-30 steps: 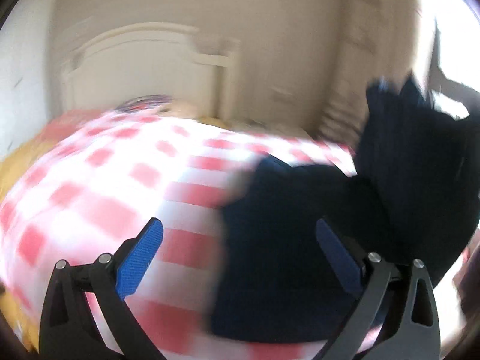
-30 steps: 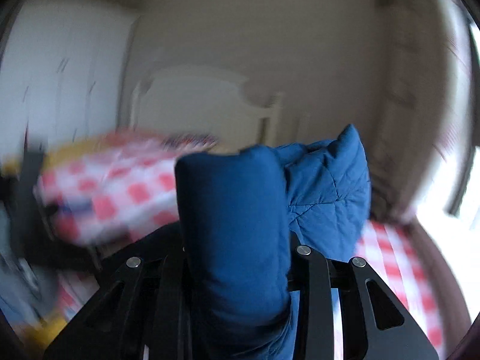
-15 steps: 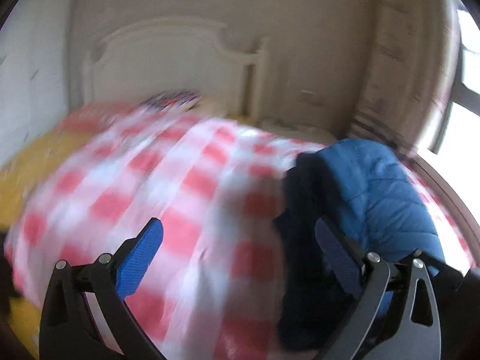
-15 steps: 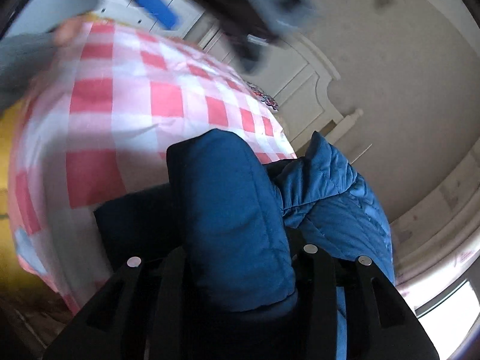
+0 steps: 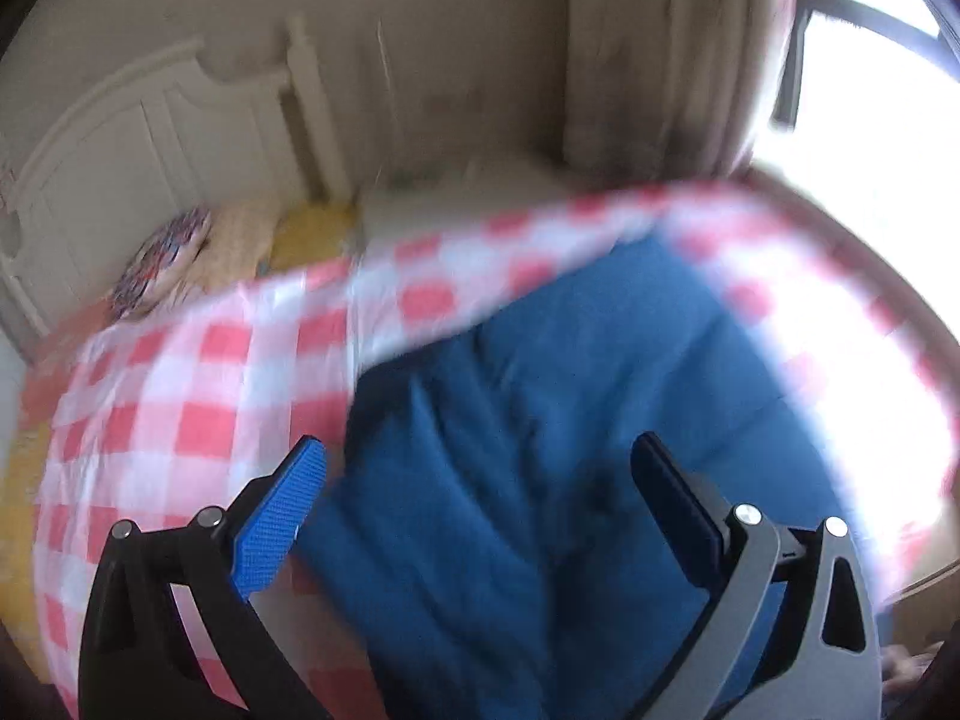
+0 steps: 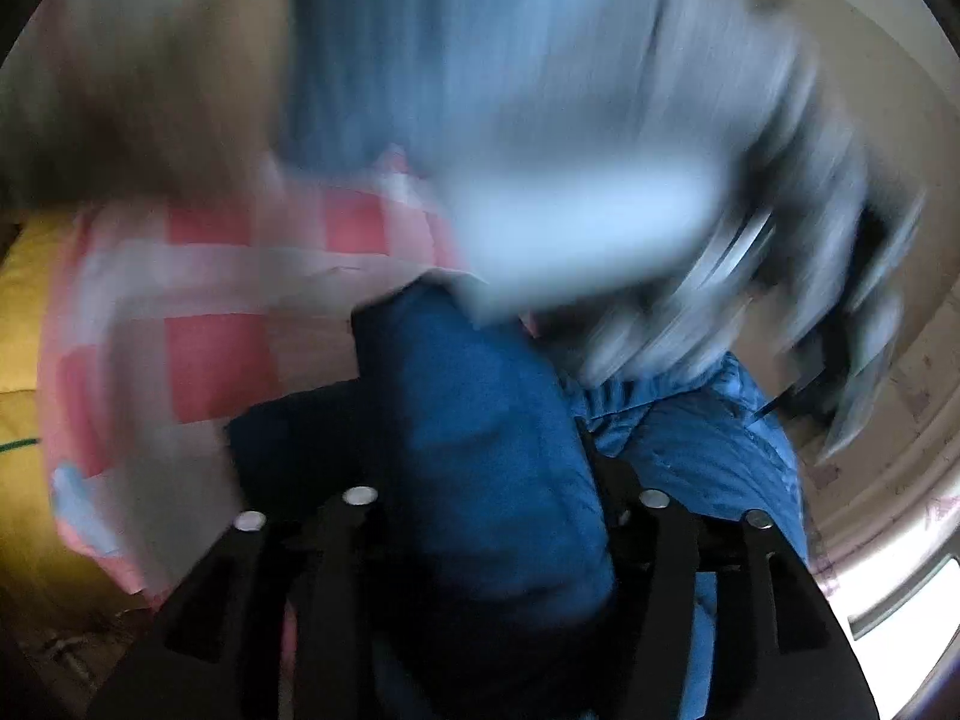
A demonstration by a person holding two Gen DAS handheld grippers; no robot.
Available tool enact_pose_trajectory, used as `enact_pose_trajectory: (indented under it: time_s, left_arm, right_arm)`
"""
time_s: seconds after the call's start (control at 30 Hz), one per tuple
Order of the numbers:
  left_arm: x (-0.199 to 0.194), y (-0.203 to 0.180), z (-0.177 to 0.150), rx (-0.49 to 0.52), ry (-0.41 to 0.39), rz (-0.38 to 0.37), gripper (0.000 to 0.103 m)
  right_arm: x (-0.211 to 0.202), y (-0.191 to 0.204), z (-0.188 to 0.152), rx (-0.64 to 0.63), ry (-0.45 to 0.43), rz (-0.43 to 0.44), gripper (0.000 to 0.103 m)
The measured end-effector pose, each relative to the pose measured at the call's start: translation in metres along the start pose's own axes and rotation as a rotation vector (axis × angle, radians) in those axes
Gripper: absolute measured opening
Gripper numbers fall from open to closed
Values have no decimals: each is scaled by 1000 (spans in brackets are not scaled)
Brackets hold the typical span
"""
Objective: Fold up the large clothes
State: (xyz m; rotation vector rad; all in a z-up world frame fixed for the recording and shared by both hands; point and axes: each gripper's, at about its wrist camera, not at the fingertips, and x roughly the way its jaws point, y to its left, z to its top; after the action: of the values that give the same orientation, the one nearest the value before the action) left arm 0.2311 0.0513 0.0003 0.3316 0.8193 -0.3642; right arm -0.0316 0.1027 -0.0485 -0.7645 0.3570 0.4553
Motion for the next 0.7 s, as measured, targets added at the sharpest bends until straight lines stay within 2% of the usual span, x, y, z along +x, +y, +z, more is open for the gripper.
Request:
enact_pose_trajectory:
  time_s: [0.03,0.07,0.1,0.17,0.27,0.33,0.43,0.5,0.6,0.67,0.7]
  left_arm:
    - [14,1,-7,1,12,-30,101]
    - [25,12,-15,-48,-9,-96,101]
    - [33,26,-20,-113,-2,-132,101]
    - [41,42,-30,-187,17,-126,101]
    - [40,45,-43,-198,-15,-47,101]
    - [38,43,-47,-192,-36,-3,101]
    - [35,42,-48,-192,-46,21,101]
    - [32,43,-47,-196,-54,30,101]
    - [27,44,-49,-207,-67,37,101]
    - [26,46,-50,-217,-72,37,101]
    - [26,46,-50,-221,-75,40,101]
  right_arm:
    - [-5,2,-2,-13,-5,19,65]
    - [-14,5,-5,-36,-25,44,72]
    - [-27,8,-11,-59,-57,121,86]
    - [-51,6,-21,-56,-114,176,86]
    - [-81,-23,-32,76,-169,276,82]
    - [-97,-56,-37,186,-215,260,76]
    - [-110,-117,-48,367,-257,171,76]
    - [-108,-154,-62,501,-244,144,76]
    - [-97,-180,-78,629,-215,131,76]
    - [-81,-181,-86,654,-177,154,76]
    - [-64,-170,-88,622,-119,207,76]
